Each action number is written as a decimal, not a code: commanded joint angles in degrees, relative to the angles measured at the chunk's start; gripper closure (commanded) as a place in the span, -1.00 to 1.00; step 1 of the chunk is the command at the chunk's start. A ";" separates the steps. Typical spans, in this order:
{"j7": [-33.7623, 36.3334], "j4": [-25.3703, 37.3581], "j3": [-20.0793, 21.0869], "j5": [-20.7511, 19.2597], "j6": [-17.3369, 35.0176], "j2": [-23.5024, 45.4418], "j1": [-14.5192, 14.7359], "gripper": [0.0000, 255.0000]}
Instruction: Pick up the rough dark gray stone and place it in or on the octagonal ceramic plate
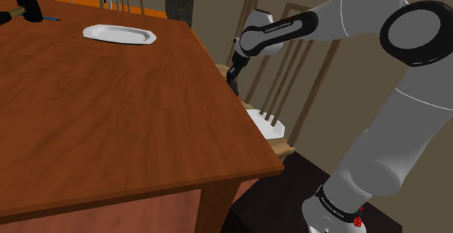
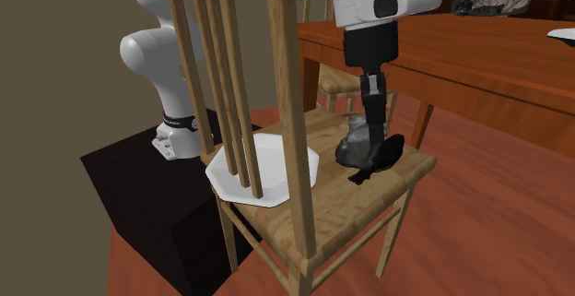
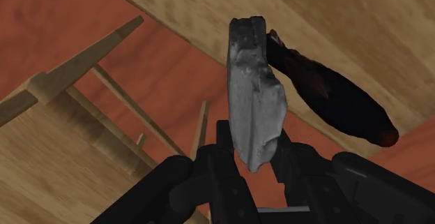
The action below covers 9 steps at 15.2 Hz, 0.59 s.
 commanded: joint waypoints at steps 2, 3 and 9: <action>0.25 1.50 0.02 -0.23 -2.30 -0.79 0.05 1.00; 0.26 1.54 0.02 -0.24 -2.37 -0.82 0.05 1.00; 0.38 -12.33 -0.43 -2.67 -2.11 -14.57 -0.77 1.00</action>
